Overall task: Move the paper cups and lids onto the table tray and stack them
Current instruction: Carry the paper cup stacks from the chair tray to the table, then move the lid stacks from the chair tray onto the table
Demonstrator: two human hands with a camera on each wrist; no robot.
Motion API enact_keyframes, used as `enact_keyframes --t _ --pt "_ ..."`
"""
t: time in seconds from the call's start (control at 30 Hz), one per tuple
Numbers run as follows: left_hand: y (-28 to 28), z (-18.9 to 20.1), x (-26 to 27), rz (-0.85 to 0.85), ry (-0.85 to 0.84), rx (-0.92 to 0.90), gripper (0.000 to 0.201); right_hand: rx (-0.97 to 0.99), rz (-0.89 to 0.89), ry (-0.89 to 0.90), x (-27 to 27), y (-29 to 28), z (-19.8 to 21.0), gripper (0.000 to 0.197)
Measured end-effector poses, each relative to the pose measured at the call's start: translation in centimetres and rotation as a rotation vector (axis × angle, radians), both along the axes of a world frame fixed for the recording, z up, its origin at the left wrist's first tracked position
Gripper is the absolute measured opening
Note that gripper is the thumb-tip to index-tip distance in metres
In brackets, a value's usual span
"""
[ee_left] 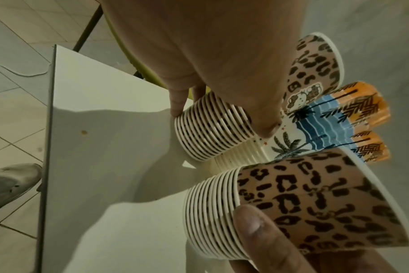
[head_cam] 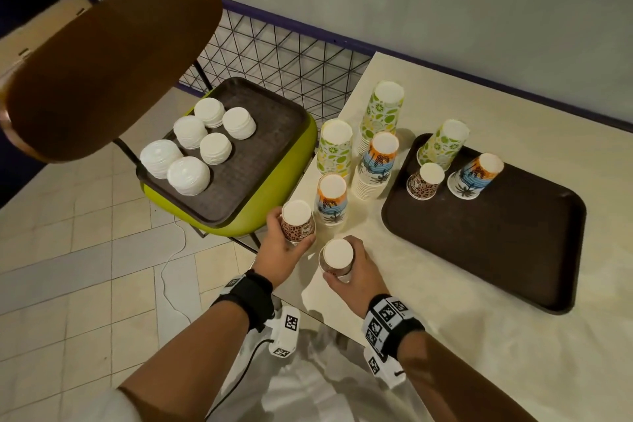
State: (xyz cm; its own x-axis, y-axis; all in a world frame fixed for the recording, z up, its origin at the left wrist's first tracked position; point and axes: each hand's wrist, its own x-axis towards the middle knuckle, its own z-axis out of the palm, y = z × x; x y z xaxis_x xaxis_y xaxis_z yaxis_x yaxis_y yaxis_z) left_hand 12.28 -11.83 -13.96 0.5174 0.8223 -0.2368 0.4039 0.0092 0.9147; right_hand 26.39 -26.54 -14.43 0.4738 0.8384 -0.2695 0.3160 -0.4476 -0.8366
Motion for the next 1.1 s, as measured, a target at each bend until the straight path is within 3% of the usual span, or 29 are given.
enact_keyframes --t 0.2,0.37,0.43,0.53,0.67,0.73,0.83,0.97,1.1 --pt "0.1 -0.2 -0.2 -0.009 0.03 0.0 0.083 -0.058 -0.007 -0.009 -0.1 0.1 0.4 0.071" --pt "0.5 -0.2 -0.3 -0.037 0.044 -0.03 0.086 -0.242 0.026 0.055 0.6 0.2 2.8 0.093" --pt "0.7 0.0 -0.5 -0.075 0.056 -0.041 0.09 -0.352 0.092 -0.006 1.3 -0.1 5.1 0.075" --pt "1.1 0.4 -1.5 -0.131 0.089 -0.036 0.094 -0.44 0.217 -0.234 2.4 -0.8 9.7 0.043" --pt "2.0 1.6 -4.3 -0.175 0.187 -0.002 0.096 -0.32 0.294 -0.347 2.2 -0.3 16.3 0.023" --pt "2.7 2.3 -6.3 -0.162 0.258 0.106 0.081 -0.198 0.358 -0.262 1.1 0.9 19.6 0.02" --pt "4.6 3.8 -9.6 -0.013 0.296 0.232 0.055 0.03 0.435 -0.102 -1.9 4.2 23.0 0.012" --pt "8.3 5.9 -12.6 0.227 0.258 0.369 0.047 0.181 0.477 -0.074 -6.3 10.3 22.8 0.02" --pt "14.2 6.7 -14.9 0.353 0.315 0.43 0.068 0.107 0.518 -0.102 -10.8 18.9 19.7 0.035"
